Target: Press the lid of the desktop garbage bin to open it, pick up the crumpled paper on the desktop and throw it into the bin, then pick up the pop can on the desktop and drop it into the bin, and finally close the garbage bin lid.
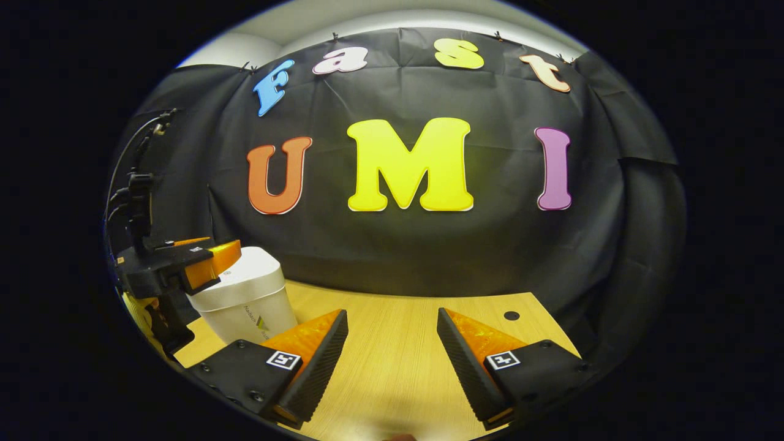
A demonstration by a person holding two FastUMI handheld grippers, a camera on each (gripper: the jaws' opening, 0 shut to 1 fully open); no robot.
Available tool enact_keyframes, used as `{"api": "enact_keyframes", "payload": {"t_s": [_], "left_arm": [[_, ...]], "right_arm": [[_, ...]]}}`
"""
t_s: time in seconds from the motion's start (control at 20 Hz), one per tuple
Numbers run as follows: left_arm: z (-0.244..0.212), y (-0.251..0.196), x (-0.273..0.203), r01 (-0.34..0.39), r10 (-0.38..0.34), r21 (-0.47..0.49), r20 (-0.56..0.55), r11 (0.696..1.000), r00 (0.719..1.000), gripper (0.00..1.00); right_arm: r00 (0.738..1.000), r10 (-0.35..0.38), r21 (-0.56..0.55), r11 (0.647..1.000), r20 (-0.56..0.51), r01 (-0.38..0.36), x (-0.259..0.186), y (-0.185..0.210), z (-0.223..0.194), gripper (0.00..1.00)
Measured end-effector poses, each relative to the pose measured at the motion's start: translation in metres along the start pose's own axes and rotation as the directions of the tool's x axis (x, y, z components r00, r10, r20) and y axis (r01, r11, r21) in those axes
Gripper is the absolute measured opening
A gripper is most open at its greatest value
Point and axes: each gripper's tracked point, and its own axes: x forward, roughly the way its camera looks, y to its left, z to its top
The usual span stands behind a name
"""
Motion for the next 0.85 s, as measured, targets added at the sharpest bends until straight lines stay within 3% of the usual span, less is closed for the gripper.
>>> {"api": "enact_keyframes", "payload": {"t_s": [0.85], "left_arm": [[0.018,-0.021,-0.061,0.043,-0.039,-0.043,0.081,0.998,0.996,0.97]], "right_arm": [[0.992,0.031,-0.078,0.997,0.121,-0.022,-0.006,0.034,0.025,0.94]]}}
